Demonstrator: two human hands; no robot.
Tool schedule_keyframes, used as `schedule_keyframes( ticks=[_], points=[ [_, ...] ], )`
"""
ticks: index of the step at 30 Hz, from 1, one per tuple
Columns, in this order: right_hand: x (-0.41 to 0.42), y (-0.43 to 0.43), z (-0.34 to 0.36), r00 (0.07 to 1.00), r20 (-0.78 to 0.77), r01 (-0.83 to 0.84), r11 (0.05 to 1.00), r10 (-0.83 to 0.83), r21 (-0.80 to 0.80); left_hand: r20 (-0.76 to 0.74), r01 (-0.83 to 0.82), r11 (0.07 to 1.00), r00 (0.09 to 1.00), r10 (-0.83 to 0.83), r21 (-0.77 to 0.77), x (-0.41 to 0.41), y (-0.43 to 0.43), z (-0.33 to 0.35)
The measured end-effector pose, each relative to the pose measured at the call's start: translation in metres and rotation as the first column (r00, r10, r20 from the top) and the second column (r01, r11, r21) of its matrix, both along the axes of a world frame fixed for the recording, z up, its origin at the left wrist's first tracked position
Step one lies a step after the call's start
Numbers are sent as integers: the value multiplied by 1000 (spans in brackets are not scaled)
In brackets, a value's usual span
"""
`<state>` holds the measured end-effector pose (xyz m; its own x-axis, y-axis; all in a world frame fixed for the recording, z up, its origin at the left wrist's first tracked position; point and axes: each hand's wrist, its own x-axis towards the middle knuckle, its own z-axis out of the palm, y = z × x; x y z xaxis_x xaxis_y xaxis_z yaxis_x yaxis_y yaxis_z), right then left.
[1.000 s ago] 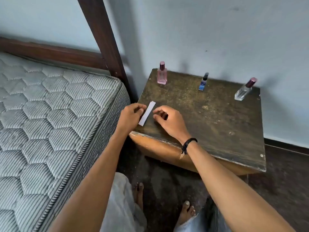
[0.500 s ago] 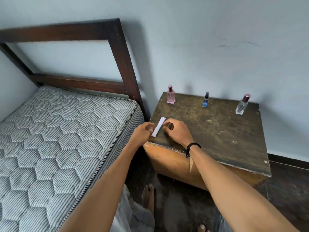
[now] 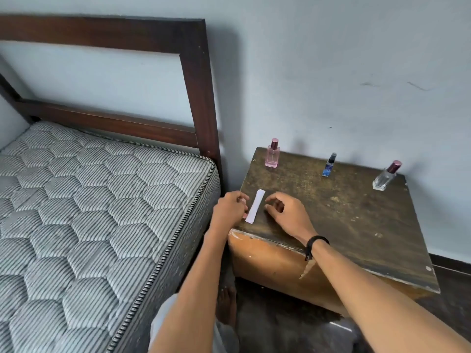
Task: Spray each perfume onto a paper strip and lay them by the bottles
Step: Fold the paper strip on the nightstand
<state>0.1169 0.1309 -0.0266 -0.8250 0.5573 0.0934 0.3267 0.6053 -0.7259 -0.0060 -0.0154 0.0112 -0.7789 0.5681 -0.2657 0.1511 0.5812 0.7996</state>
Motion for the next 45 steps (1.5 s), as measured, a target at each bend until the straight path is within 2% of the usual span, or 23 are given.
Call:
schedule_keyframes(
  ticks=[6,16,21,24,27,29,32,36,40,45],
  points=[
    [1,-2,1,1000,9,18,1000,-18,-7,-4,64,994,998,-64,93,2,-13,-7],
    [3,-2,2,1000,5,-27,999,27,21,62,74,990,995,-82,122,-12,-3,-14],
    [-1,-2,-4,999,-32,-20,999,21,37,37,159,986,986,-160,40,-18,6,-8],
    [-5,-5,-4,999,-5,-33,997,33,66,42,137,989,989,-139,54,-15,5,-10],
    [-6,1,4,999,0,-35,997,35,-69,82,125,989,988,-131,81,-15,7,-10],
    [-7,5,14,994,41,-92,989,97,-112,102,132,987,985,-141,90,-17,7,-10],
    [-10,2,22,978,109,-170,983,177,-67,113,148,985,981,-157,83,-16,7,-8],
    [-15,2,18,966,174,-188,981,192,-38,40,203,979,978,-203,-12,-13,7,-2],
    [-18,8,16,967,177,-176,982,186,-73,41,260,964,965,-258,-53,-12,6,1],
    [-17,4,10,979,138,-148,989,151,-29,44,270,960,963,-267,-73,-11,6,0]
  ],
)
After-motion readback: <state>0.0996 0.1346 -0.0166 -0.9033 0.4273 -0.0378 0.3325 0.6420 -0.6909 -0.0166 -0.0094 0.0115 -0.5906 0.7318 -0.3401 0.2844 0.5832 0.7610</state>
